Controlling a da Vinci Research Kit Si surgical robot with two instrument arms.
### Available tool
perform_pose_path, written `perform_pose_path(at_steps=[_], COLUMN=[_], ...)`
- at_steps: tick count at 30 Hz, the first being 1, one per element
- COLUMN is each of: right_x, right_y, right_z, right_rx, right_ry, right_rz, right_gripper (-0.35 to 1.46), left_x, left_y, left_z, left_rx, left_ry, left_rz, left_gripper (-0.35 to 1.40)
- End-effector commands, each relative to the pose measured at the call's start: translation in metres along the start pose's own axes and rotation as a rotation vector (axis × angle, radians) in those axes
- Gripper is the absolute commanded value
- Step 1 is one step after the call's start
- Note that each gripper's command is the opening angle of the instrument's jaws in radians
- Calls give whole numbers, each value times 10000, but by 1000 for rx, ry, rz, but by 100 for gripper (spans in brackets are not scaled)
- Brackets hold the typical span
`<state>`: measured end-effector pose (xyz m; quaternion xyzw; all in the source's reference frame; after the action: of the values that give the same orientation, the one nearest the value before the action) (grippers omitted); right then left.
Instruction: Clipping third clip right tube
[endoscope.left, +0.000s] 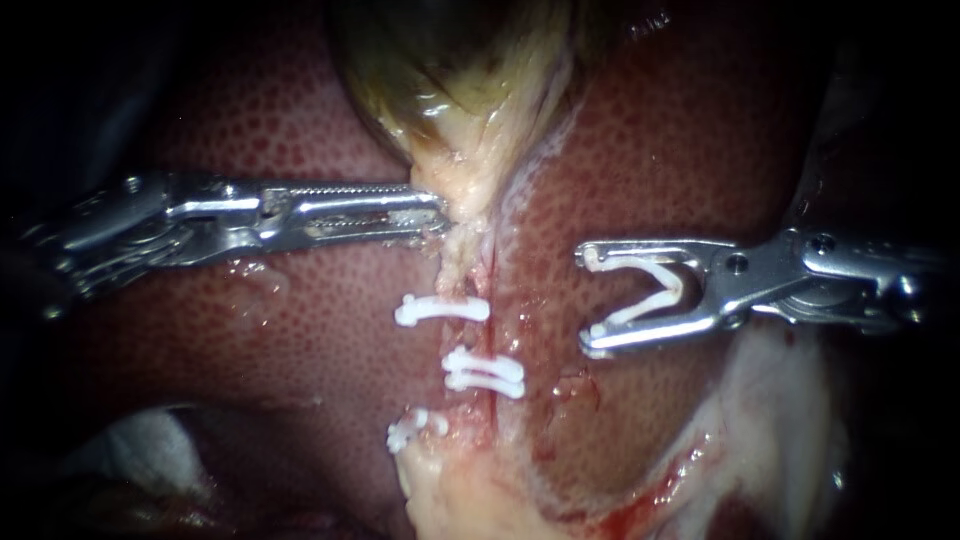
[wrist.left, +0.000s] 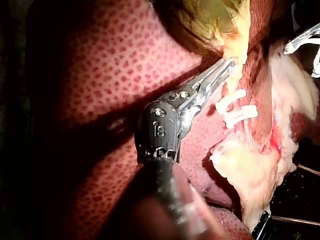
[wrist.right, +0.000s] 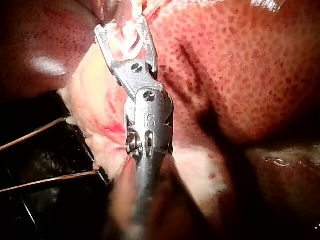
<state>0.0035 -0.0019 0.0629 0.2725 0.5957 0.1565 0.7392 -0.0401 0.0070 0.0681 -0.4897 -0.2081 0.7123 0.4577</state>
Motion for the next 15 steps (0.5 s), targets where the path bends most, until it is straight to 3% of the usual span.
perform_pose_path(at_steps=[1,5,9,15], right_x=[0,1,1,1], right_y=[0,0,0,0], right_z=[0,0,0,1], right_rx=[0,0,0,-1], right_ry=[0,0,0,0], right_rz=[0,0,0,0], right_gripper=[49,49,49,49], left_x=[0,7,26,59], left_y=[0,-3,-10,-17], left_z=[-1,-14,-43,-94], left_rx=[0,-13,7,29], left_ry=[-2,-8,-4,38], left_rz=[0,-3,-13,-42], left_gripper=[-35,-35,-35,-35])
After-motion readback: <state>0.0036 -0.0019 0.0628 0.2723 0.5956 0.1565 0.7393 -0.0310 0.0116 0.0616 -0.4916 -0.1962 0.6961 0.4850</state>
